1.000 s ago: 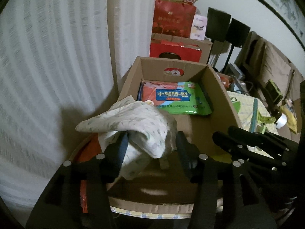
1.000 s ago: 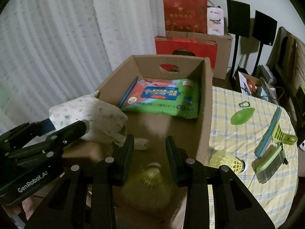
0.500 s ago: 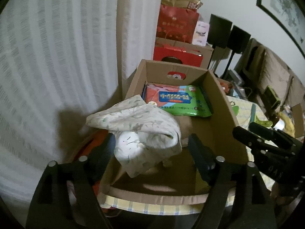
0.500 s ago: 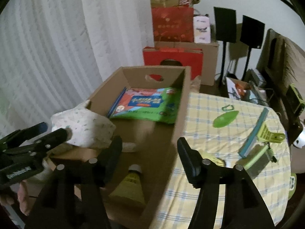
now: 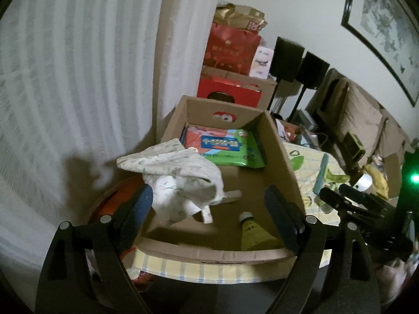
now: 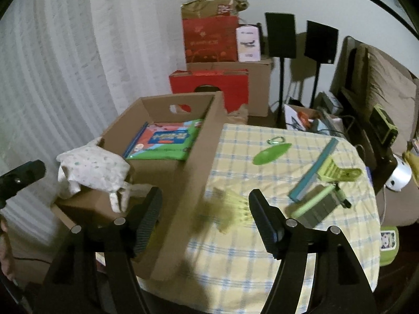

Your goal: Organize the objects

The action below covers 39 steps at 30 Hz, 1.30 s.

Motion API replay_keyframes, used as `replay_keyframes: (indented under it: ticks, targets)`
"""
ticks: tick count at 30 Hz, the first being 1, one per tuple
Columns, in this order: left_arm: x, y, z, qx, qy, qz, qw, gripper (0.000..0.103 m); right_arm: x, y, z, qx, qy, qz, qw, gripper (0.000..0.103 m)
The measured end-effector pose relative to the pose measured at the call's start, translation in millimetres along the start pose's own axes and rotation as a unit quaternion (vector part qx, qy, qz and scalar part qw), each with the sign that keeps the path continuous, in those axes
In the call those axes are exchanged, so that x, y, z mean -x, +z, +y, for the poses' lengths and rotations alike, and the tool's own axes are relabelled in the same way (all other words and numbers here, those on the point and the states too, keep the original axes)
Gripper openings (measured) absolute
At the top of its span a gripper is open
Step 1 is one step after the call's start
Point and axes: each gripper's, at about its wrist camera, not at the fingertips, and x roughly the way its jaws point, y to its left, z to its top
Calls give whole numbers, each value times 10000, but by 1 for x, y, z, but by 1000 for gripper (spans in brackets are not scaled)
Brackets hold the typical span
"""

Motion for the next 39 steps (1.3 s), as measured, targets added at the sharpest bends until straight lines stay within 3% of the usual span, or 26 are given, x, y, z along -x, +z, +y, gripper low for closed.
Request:
replay_keyframes:
  ticks: [5,15,24,28,39]
  targets:
    - [2,-7,-21,-260,87,-52,9996,86,12,-6,-18,-45,-203,-67,9998,75]
    - [-7,-24,-70,-517,-458,79,9976,86,30,-16,-67,-327,-593,-128,9976,79]
    - [-20,-30,-122,-1080,-705,218,9914,86,43,-28,-129,-787,-939,-96,9924,79]
    - [-31,-29,-146,-1390,-855,398,9858,86,47,-35,-150,-903,-1038,-42,9905,79]
    - [-80,-26,-212,-2488,-903,997,9592,86,55,-48,-190,-1180,-1233,61,9853,79]
